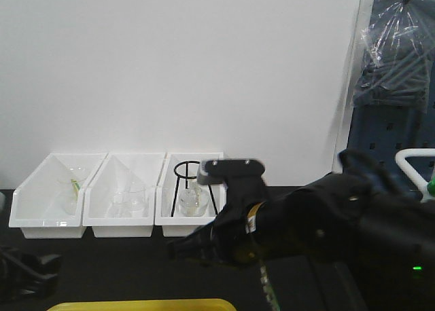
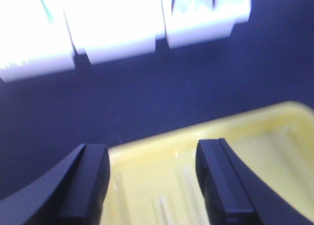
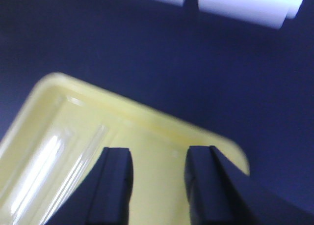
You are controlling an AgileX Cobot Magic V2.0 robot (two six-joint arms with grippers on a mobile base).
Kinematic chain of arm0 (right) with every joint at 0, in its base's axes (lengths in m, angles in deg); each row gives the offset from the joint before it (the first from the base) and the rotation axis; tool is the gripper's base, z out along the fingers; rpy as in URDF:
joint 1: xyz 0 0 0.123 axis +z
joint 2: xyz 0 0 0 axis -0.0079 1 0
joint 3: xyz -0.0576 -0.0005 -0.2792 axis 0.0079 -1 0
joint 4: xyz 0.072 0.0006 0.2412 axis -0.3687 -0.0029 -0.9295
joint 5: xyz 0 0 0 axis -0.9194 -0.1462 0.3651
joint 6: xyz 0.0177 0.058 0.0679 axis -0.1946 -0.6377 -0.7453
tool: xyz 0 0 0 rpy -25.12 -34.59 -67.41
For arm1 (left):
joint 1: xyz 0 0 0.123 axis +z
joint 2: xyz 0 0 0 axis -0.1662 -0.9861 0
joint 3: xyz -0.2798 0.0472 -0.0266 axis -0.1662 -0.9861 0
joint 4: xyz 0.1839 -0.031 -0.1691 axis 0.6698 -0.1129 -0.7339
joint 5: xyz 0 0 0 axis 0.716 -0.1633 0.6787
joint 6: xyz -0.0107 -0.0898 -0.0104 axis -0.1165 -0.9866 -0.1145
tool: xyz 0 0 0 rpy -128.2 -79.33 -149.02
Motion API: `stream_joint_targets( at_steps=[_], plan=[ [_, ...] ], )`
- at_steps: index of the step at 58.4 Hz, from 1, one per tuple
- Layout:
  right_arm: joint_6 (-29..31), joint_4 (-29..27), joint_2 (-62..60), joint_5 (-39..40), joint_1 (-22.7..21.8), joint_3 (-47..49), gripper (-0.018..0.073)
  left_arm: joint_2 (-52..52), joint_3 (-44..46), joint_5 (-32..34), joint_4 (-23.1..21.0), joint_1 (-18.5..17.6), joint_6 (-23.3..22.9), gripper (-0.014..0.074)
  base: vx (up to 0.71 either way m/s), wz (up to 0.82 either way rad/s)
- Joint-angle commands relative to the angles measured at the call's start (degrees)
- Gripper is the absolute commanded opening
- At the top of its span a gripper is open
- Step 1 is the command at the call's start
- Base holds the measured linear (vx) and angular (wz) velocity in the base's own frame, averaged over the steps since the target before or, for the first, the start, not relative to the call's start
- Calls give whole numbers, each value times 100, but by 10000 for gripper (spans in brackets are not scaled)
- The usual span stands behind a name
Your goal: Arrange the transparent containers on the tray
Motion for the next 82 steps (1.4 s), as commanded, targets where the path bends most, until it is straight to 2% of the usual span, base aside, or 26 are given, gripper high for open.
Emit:
stream_joint_targets(
  at_steps=[1,11,20,34,63,68,73,82],
  plan=[
    [14,619,-790,383,-11,178,243,737,160,317,239,-17,8,488,0,0],
    [14,1054,-1596,83,-11,178,102,1858,160,311,487,-17,8,372,0,0],
    [14,1081,-1918,97,-11,178,-15,2591,160,311,487,-17,8,192,0,0],
    [14,1056,-1950,-57,-11,178,-13,2941,160,246,470,-17,2,-10,0,0],
    [14,1056,-1950,-64,-11,178,-13,2942,160,233,475,-17,2,-8,0,0],
    [14,1056,-1950,-64,-11,178,-13,2990,64,266,829,-17,8,-8,0,0],
    [14,1056,-1950,-64,-11,178,-13,3289,-366,407,1090,-17,8,-8,0,0],
    [14,1056,-1950,-74,-11,178,-13,4218,-1602,466,874,23,-15,-8,0,0]
  ],
)
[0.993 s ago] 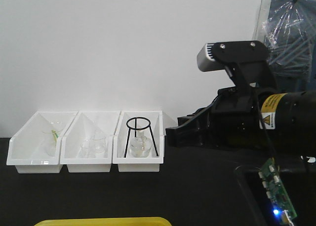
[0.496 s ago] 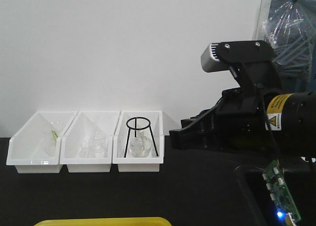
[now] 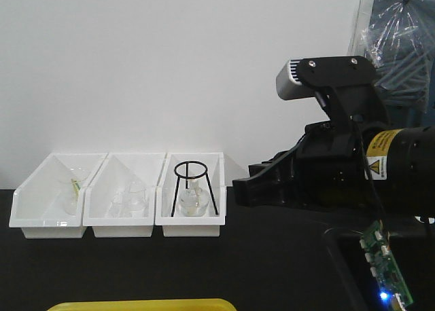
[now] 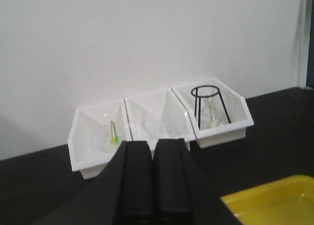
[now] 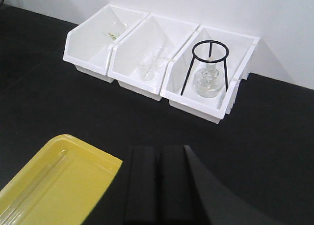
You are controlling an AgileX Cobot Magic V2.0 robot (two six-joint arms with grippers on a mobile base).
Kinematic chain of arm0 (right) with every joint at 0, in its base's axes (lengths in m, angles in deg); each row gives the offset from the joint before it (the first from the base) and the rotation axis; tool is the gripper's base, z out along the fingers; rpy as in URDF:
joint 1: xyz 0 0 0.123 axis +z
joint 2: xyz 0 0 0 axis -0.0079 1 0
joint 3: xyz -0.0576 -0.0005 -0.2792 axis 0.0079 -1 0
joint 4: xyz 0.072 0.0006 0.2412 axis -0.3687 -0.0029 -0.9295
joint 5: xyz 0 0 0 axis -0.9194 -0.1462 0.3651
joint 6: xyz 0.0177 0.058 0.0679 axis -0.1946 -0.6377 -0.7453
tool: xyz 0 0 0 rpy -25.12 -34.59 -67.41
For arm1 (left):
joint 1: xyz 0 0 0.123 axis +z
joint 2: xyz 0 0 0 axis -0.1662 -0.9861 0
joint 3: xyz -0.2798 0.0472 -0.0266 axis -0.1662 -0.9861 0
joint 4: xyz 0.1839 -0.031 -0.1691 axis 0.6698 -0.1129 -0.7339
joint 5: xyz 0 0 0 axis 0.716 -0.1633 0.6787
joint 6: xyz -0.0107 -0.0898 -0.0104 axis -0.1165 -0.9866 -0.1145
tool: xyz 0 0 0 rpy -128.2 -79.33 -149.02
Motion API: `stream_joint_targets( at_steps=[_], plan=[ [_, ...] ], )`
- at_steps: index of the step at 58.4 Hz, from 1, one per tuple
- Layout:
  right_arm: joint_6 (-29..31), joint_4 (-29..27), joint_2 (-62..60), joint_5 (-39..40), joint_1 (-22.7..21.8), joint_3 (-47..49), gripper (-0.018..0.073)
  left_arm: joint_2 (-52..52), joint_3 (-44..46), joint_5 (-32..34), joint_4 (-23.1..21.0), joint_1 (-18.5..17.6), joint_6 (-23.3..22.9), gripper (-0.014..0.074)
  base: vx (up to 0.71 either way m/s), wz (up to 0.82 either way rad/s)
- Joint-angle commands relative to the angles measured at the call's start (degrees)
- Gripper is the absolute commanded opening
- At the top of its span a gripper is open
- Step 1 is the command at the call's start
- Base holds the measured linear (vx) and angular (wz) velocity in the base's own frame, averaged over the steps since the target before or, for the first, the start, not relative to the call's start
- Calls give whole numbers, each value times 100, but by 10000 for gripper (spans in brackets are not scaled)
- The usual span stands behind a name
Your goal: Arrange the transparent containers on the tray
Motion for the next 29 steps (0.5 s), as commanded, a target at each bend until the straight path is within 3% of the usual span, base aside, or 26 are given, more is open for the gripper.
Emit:
stream_joint_targets(
  at_steps=[1,12,22,29],
  plan=[
    [14,112,-163,407,-11,178,-13,492,-624,514,-38,51,-33,-8,0,0],
    [14,112,-163,407,-11,178,-13,1698,-2357,1267,-162,667,-67,-8,0,0],
    [14,112,-163,363,-11,178,-13,2195,-3863,2852,-796,1187,-11,-8,0,0],
    [14,110,-163,254,-11,178,-13,2138,-3759,2115,-971,1326,-10,-8,0,0]
  ],
)
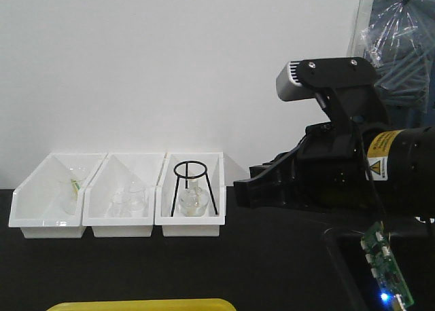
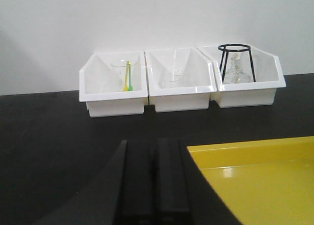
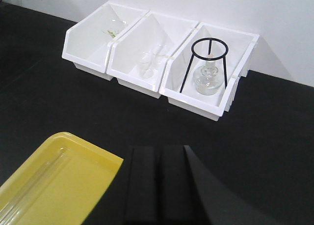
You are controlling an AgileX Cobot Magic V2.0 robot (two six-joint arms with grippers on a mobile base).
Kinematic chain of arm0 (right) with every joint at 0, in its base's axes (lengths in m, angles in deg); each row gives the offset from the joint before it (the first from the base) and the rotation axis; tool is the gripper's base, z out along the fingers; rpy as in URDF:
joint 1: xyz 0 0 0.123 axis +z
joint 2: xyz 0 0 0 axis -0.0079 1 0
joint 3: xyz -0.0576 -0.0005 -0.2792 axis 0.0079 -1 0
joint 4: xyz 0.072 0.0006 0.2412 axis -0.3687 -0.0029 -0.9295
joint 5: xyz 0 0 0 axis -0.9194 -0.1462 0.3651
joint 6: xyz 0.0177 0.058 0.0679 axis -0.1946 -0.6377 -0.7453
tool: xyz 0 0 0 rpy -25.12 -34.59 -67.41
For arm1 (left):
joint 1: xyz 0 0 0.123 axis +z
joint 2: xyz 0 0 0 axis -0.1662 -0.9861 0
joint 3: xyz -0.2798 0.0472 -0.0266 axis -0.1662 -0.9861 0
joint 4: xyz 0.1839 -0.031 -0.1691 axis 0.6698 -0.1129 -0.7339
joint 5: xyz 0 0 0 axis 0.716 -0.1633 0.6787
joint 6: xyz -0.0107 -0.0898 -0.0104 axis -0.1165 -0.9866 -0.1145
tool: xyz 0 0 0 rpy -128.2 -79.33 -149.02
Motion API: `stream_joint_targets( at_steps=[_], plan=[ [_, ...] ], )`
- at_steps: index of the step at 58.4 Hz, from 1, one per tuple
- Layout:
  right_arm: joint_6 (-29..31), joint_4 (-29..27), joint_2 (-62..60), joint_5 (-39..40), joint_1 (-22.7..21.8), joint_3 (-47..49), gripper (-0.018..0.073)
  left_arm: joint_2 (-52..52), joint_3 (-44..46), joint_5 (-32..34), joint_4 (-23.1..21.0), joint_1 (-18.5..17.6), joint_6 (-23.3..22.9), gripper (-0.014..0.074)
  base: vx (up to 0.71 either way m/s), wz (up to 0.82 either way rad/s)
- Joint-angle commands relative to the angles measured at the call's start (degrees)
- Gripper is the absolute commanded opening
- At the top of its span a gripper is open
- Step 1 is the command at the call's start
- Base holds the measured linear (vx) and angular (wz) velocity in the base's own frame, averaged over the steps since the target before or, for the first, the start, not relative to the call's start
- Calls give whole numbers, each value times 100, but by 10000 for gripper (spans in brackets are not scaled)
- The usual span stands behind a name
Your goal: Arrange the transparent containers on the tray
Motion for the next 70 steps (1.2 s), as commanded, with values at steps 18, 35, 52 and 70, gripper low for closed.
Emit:
stream_joint_targets(
  at_steps=[18,35,52,70],
  plan=[
    [14,106,-143,342,-11,178,-13,58,-178,231,-137,79,-29,-8,0,0],
    [14,106,-143,342,-11,178,-13,58,-178,231,-137,79,-29,-8,0,0],
    [14,287,-568,289,-30,-372,-13,58,-178,231,-137,79,-29,-8,0,0],
    [14,-372,-3084,2483,-1745,-4010,-13,58,-178,231,-137,79,-29,-8,0,0]
  ],
)
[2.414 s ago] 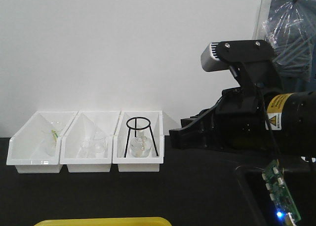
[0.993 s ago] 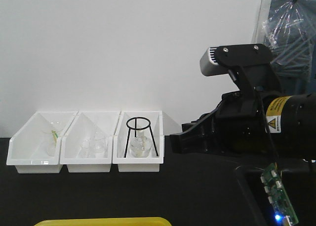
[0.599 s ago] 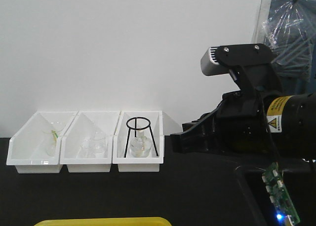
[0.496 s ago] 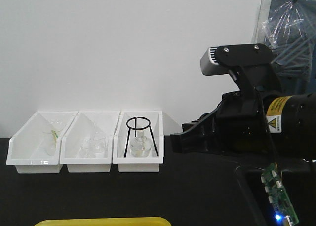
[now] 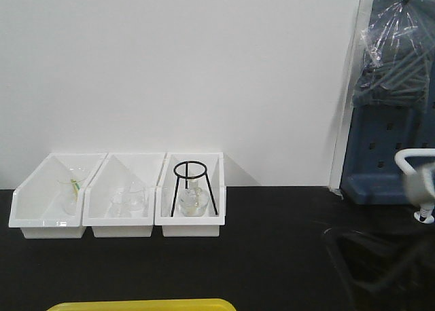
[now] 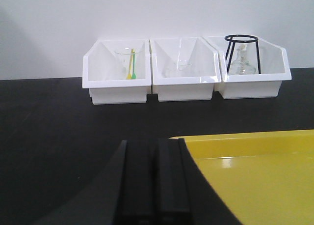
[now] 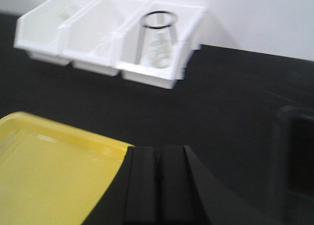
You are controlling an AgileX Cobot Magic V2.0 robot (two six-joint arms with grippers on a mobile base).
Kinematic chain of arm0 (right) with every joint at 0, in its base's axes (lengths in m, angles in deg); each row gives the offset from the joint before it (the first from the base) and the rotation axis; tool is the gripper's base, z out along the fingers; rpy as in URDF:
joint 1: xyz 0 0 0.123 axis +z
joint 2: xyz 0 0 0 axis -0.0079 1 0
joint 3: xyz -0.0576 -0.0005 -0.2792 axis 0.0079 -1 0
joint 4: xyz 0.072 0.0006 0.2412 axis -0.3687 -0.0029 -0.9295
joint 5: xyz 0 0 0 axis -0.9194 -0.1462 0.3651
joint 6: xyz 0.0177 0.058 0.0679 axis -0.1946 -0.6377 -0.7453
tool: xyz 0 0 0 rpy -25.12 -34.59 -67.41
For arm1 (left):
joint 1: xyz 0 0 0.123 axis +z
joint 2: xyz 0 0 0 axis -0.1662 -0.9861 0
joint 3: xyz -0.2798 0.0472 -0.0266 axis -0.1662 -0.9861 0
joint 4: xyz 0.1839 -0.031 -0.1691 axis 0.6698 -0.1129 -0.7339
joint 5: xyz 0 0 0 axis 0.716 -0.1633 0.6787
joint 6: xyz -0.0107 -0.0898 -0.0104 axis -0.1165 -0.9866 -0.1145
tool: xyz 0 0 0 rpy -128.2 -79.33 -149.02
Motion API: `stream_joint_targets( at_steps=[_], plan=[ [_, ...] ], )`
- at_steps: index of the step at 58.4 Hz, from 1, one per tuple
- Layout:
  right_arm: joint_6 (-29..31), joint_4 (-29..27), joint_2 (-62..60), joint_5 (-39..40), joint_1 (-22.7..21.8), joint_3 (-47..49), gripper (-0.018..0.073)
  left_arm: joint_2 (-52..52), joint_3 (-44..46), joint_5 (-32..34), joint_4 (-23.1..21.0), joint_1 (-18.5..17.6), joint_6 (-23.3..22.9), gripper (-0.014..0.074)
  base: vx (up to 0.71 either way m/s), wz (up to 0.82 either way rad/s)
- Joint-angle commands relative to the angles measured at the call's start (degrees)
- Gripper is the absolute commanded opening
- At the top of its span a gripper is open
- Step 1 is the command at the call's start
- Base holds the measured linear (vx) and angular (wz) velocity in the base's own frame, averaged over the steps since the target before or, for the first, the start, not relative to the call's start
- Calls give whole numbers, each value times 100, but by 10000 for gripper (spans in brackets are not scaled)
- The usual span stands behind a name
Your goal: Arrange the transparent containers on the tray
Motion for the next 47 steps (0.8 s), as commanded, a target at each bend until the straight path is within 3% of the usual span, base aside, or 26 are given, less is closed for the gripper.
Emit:
stream_joint_targets(
  at_steps=[1,9,15,26,47],
  plan=[
    [14,-316,-828,1256,-748,-878,-13,58,-178,441,-51,14,-29,-8,0,0],
    [217,-513,-2375,2044,-1871,-2577,-13,58,-178,441,-51,14,-29,-8,0,0],
    [627,-512,-3379,2064,-2355,-3462,-11,58,-178,442,-51,14,-29,-6,0,0],
    [1388,-532,-5100,2038,-2447,-4668,-11,58,-178,442,-51,14,-29,-6,0,0],
    [1389,-533,-4889,1587,-2418,-4633,-11,76,-178,431,-49,14,-29,-6,0,0]
  ],
)
